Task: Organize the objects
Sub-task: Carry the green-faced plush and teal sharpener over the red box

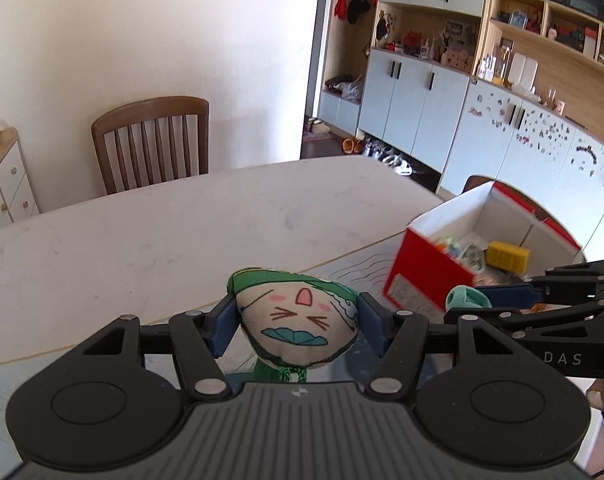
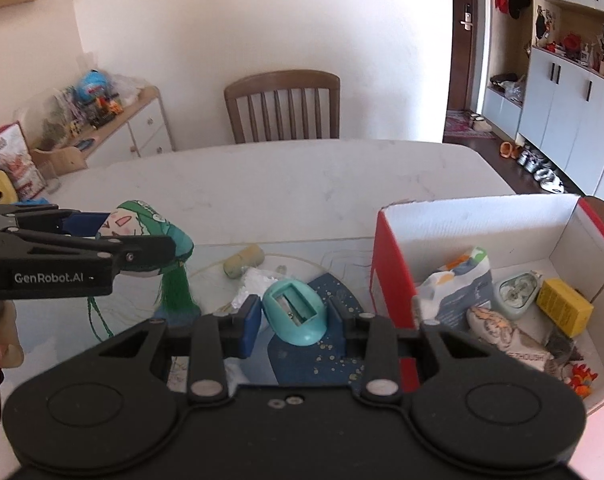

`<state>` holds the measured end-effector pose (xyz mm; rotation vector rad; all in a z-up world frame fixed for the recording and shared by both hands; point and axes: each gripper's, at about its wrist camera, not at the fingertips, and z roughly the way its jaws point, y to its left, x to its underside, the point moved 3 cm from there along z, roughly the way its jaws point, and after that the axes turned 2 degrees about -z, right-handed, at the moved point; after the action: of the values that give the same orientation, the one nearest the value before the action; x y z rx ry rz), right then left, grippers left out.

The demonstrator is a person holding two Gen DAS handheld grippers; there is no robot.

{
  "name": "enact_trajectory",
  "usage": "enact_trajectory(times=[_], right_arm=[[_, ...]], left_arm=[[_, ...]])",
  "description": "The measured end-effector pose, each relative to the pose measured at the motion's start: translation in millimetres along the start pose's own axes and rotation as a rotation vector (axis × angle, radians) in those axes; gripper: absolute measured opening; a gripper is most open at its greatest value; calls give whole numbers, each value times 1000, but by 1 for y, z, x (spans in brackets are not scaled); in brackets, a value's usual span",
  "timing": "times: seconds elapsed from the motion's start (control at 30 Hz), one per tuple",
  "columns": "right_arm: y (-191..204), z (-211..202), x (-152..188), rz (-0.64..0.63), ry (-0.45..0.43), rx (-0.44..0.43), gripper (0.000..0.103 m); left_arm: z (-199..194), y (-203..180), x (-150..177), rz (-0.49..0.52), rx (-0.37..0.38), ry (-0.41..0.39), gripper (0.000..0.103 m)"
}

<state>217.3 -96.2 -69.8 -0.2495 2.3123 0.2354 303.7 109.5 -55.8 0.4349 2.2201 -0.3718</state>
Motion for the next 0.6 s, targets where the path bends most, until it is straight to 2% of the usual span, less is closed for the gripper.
enact_trajectory(times=[0.27,0.6], right_arm=[[-33,-37,-4,-25,-27,-22,34],[-95,-61,4,-57,-19,-22,34]], left_arm=[[-19,-45,-18,-9,6,-37,63],[-4,-122,-38,9,39,-49,63]])
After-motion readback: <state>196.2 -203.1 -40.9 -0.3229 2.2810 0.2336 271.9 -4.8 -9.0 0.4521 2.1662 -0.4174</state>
